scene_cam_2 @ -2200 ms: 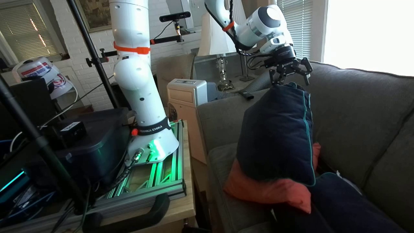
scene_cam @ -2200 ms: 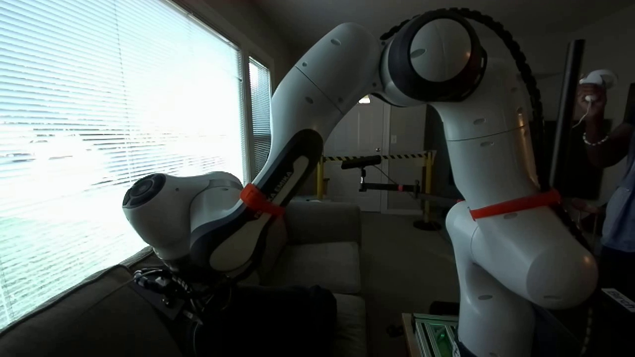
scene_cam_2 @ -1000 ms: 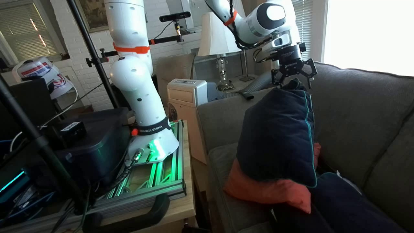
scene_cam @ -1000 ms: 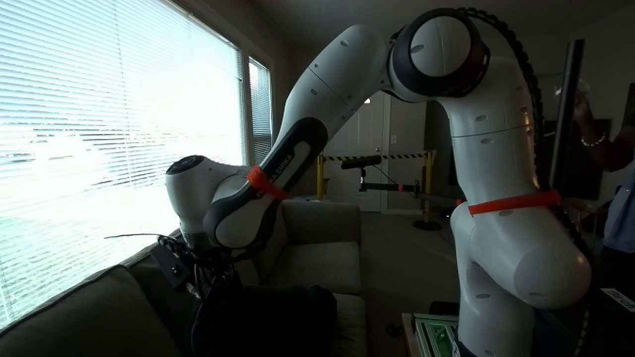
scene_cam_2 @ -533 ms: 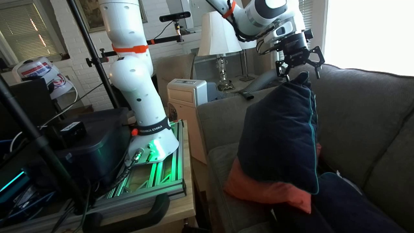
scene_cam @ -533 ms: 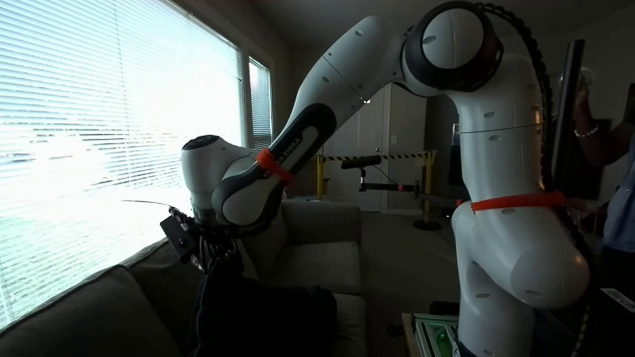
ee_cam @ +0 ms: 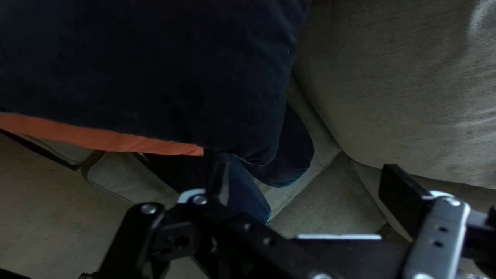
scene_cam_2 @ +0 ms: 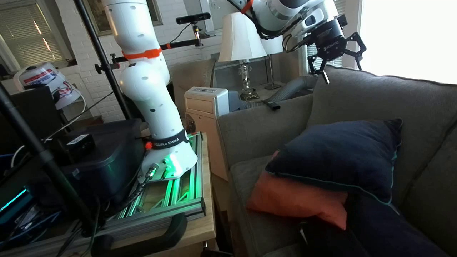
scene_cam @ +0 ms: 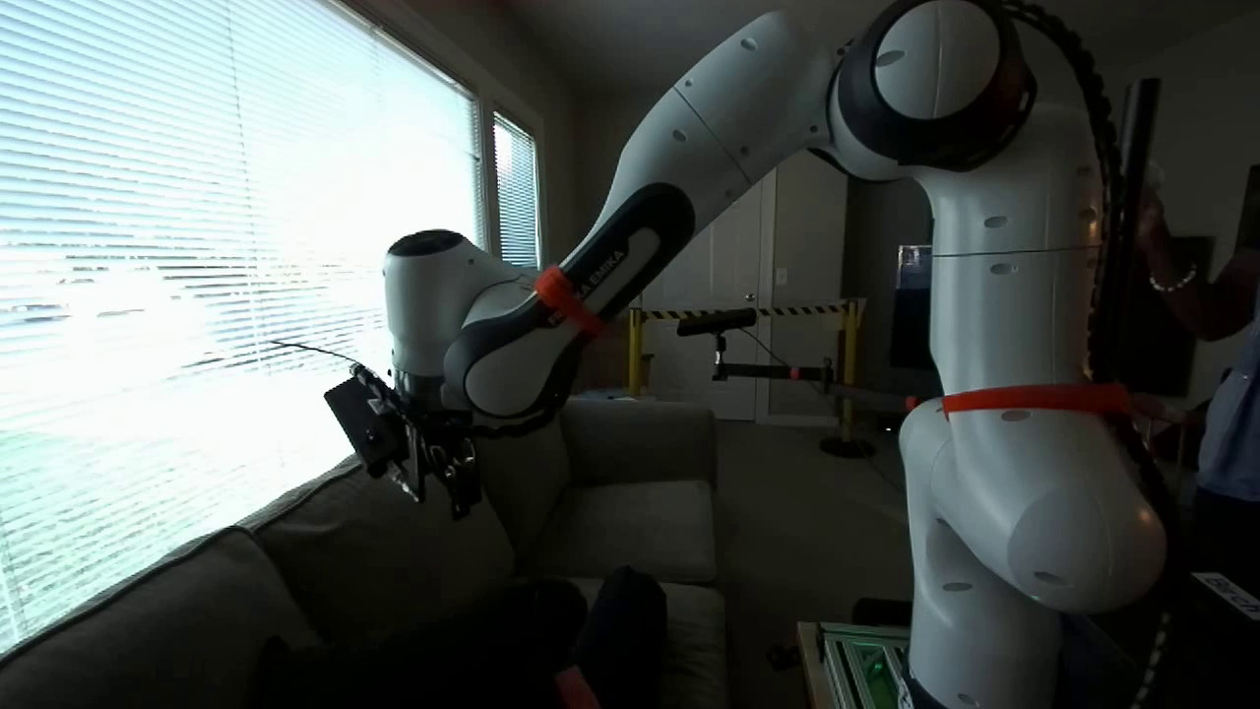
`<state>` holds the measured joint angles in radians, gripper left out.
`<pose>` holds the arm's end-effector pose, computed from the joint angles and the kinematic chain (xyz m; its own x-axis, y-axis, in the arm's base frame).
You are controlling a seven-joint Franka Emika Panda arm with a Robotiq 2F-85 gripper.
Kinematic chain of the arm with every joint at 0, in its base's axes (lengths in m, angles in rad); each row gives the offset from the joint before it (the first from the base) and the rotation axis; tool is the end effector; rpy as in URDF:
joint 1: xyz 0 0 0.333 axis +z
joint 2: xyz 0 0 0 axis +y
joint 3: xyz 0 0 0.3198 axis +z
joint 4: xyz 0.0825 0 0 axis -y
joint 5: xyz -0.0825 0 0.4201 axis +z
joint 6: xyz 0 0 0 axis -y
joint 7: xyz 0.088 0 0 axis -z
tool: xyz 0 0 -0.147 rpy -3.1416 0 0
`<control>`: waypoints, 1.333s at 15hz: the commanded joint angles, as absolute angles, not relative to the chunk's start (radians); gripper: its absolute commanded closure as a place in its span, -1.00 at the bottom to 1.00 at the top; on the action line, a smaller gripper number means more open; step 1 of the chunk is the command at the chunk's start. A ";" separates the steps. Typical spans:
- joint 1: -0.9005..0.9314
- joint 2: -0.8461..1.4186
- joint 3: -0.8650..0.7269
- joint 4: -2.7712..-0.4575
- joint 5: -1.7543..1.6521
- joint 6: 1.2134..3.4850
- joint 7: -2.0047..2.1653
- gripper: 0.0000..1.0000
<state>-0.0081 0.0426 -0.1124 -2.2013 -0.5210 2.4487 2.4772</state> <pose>0.5883 -0.0843 0.3285 -0.6260 -0.7660 0.1465 -0.7494 0.5388 -0.3849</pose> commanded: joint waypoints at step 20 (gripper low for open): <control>0.070 0.295 0.030 -2.590 -0.137 2.987 1.527 -1.00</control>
<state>0.0456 0.2497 -0.0195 -2.5962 -0.2243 2.9594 1.6786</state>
